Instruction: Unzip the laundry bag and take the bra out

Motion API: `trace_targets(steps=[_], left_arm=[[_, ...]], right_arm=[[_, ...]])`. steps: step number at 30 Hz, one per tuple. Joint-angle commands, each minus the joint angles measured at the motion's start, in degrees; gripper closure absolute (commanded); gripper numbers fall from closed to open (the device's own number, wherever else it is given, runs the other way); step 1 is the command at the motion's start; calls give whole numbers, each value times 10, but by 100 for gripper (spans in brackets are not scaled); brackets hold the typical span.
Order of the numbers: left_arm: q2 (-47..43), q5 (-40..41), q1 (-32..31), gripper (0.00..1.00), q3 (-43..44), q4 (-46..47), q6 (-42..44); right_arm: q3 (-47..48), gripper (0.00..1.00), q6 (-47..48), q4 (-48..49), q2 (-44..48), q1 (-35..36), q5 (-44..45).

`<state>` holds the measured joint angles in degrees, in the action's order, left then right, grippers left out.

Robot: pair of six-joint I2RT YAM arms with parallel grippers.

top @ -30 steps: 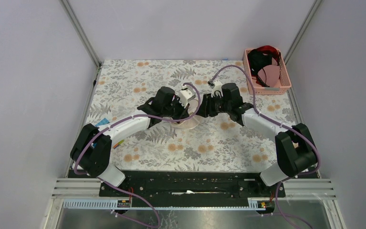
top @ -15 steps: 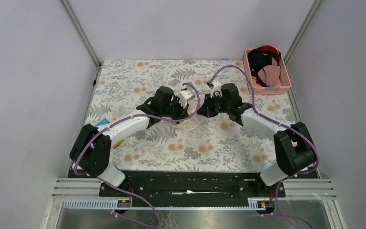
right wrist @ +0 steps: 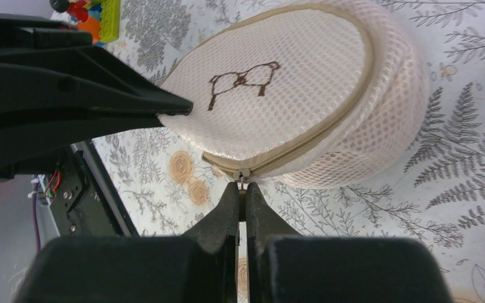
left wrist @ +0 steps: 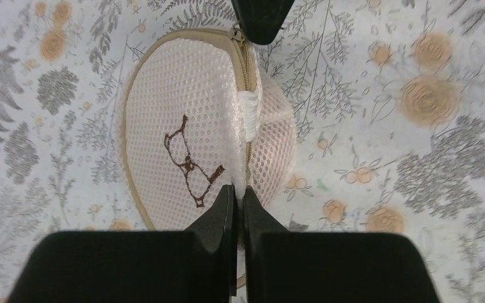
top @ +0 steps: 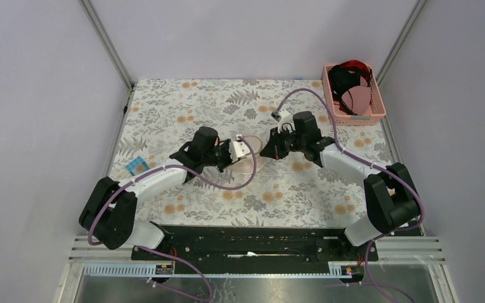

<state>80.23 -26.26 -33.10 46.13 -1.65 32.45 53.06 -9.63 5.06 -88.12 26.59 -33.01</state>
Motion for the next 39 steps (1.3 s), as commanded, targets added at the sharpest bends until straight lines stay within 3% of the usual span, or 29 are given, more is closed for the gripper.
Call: trace_targets(steps=[1,2,4,7,9,10,14,19,22,32,39], left_arm=[[-15,38,16,100,-32,38,122],[-13,50,18,99,-34,48,117],[-12,57,21,85,-31,59,101],[-35,15,22,51,-14,21,82],[-57,-25,18,39,-11,18,61],[-65,-37,12,34,-9,18,51],[-69,-39,-30,31,-3,2,47],[-21,4,-60,35,23,15,30],[9,34,-64,43,41,39,13],[15,62,-52,98,18,42,54],[-2,33,-5,100,-22,56,124]], right_arm=[[-3,100,15,-2,15,-8,-53],[-4,100,13,0,15,-9,-62],[-7,100,9,5,15,-8,-78],[-9,100,-2,15,16,-7,-100],[-9,100,-6,18,13,-5,-109],[-9,100,-8,19,12,-4,-112],[-9,100,-16,23,8,-3,-115],[-8,100,-17,24,8,-1,-115],[-11,100,-16,24,10,0,-115],[-13,100,-4,7,24,-7,-97],[-23,100,13,-17,34,-47,-101]])
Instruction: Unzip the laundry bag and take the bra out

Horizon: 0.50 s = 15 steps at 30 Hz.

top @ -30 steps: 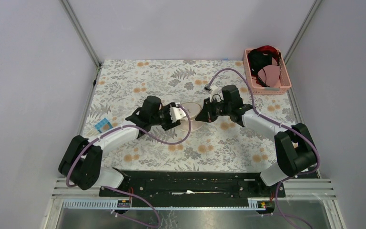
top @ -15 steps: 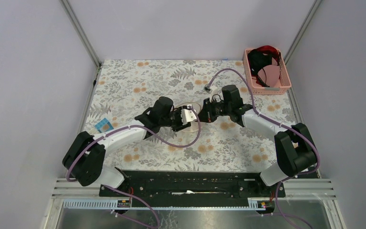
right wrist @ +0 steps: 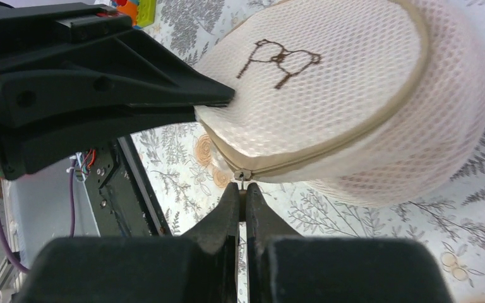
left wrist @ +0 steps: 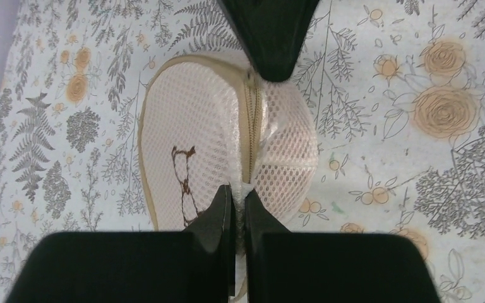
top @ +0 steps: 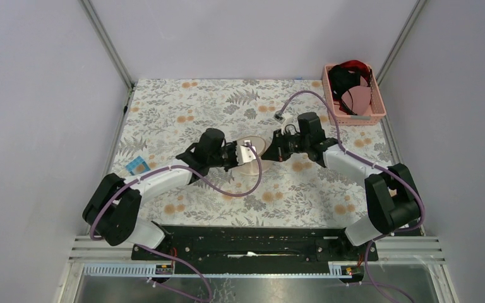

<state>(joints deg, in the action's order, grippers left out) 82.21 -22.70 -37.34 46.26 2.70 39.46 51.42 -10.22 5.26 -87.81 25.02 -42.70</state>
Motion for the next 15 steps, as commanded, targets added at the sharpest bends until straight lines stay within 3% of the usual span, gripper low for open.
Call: trace_targets(steps=[1,8,9,12,15], left_arm=[[-21,-8,45,100,-25,12,68],[-4,-23,91,100,-28,30,129],[-7,-26,92,96,-24,27,126],[-24,-58,89,63,-6,2,108],[-43,-91,79,46,14,-32,80]], right_arm=[[-7,100,23,-23,32,-37,-5],[-9,100,41,-38,34,-46,-18],[-9,100,38,-34,34,-45,-20],[-8,100,31,-28,30,-38,-27],[-6,100,26,-26,28,-29,-30]])
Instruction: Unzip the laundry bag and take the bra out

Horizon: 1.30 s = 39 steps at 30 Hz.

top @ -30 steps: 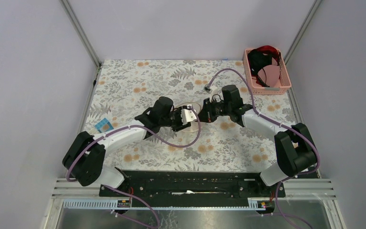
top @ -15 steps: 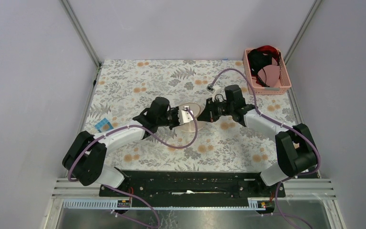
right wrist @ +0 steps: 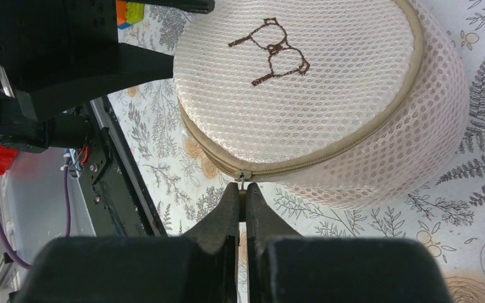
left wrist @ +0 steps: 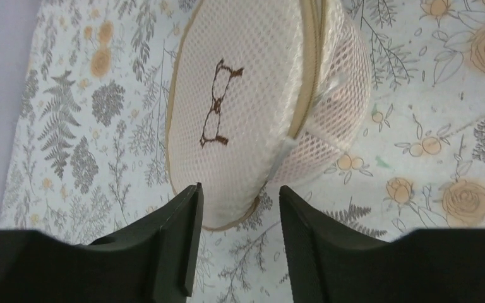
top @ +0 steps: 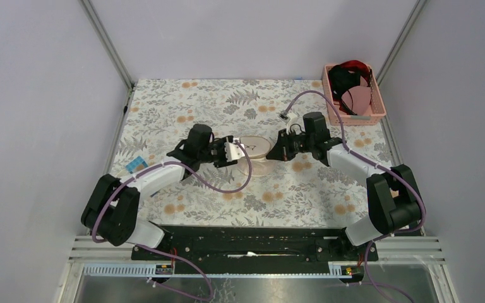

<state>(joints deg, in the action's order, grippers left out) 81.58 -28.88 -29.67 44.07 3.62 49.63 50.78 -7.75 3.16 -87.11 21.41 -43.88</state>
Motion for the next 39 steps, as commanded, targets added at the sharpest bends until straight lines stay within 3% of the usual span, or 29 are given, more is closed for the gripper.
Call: trace_targets(steps=[1,6,14,16,21,25,39], left_arm=[[-44,-37,-3,44,41,-56,-32],[-60,-28,-56,38,47,-73,-85],[22,22,-94,43,99,-38,-169],[39,25,-95,49,110,-38,-178],[47,52,-95,80,96,-23,-151],[29,61,-86,100,61,-26,-109],[11,49,-19,100,7,-6,-28]], right_arm=[[1,100,-2,-3,21,9,-19],[-1,100,-14,7,17,19,-20],[3,100,-23,13,13,30,-18],[3,100,-24,14,12,31,-18],[3,100,-17,9,17,30,-9],[-1,100,-10,5,20,20,1],[-11,100,51,-63,41,-37,-5]])
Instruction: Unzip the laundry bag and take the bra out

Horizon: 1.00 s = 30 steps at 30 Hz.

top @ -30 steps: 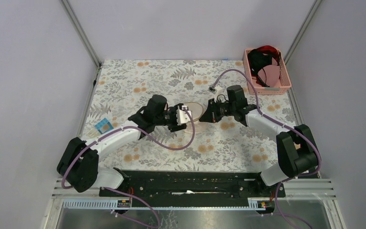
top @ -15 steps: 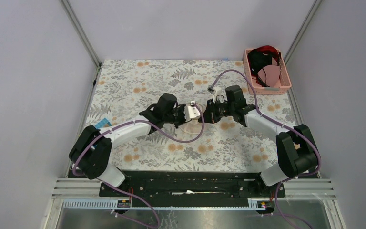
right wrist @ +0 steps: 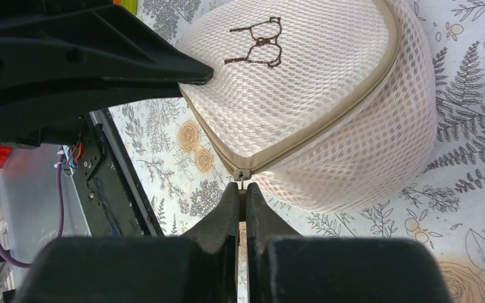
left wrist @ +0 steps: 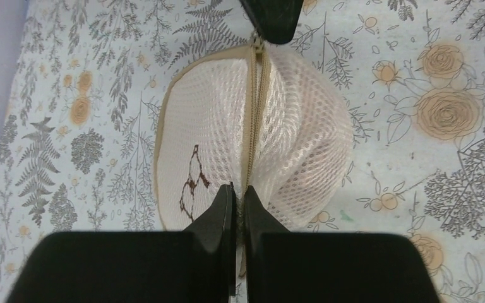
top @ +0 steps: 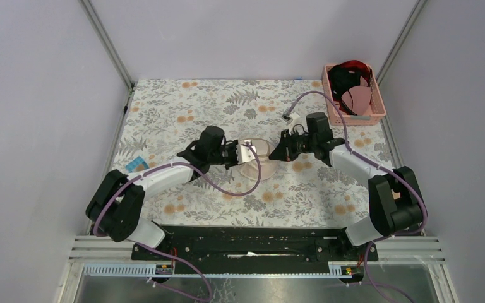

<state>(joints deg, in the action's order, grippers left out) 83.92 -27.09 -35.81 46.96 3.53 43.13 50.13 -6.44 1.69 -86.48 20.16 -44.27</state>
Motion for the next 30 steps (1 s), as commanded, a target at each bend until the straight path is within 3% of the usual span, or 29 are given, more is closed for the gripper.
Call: trace_targets(steps=[1,11,12,16,21,25,30], left_arm=[[-12,30,51,100,-26,1,41],[-18,12,97,97,-35,29,76],[-24,3,94,93,-29,21,72],[-51,-20,63,61,-4,-26,58],[-86,-34,14,35,12,-88,45],[-80,-16,-16,32,23,-83,17],[-31,3,-40,39,69,-63,-43]], right_arm=[[-4,100,42,-54,38,-26,-2],[-19,100,39,-57,50,-20,-24],[-19,100,37,-53,50,-16,-26],[-18,100,15,-31,45,1,-30],[-14,100,-5,-5,42,14,-31],[-9,100,-20,8,43,23,-36],[-2,100,-32,16,46,25,-37]])
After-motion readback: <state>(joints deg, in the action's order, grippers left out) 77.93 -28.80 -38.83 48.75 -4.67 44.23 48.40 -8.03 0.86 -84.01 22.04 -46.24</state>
